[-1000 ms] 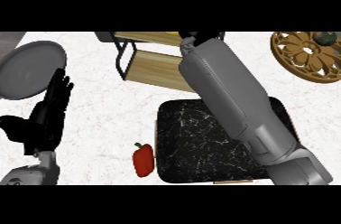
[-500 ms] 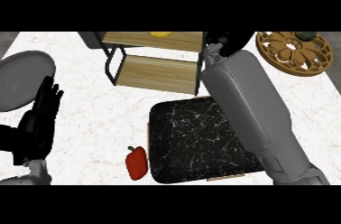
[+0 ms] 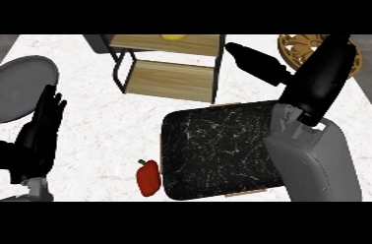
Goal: Pick the lemon from the tray and place it in the tiered shelf
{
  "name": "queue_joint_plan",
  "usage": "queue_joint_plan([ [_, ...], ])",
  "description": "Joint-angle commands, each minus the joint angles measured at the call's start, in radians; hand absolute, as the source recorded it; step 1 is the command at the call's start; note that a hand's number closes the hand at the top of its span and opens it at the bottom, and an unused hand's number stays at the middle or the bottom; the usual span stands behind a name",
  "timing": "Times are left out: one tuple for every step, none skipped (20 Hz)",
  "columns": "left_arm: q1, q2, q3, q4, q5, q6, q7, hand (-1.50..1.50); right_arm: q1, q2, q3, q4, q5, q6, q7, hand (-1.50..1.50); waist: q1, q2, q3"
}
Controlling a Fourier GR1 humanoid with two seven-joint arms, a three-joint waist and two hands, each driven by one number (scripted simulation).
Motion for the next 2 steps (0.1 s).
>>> queue_joint_plan([
  [-0.025, 0.023, 0.040, 0.043, 0.032, -0.033, -0.021, 0.00, 0.186, -0.014, 0.059, -0.286, 0.009, 0.178, 0.099, -1.50, 0.006, 0.008, -0.001],
  [-0.021, 0.002, -0.004, -0.005, -0.015, 0.002, 0.005, 0.00, 0.222, -0.037, 0.035, -0.348, -0.001, 0.198, 0.104, -1.50, 0.018, 0.010, 0.000],
])
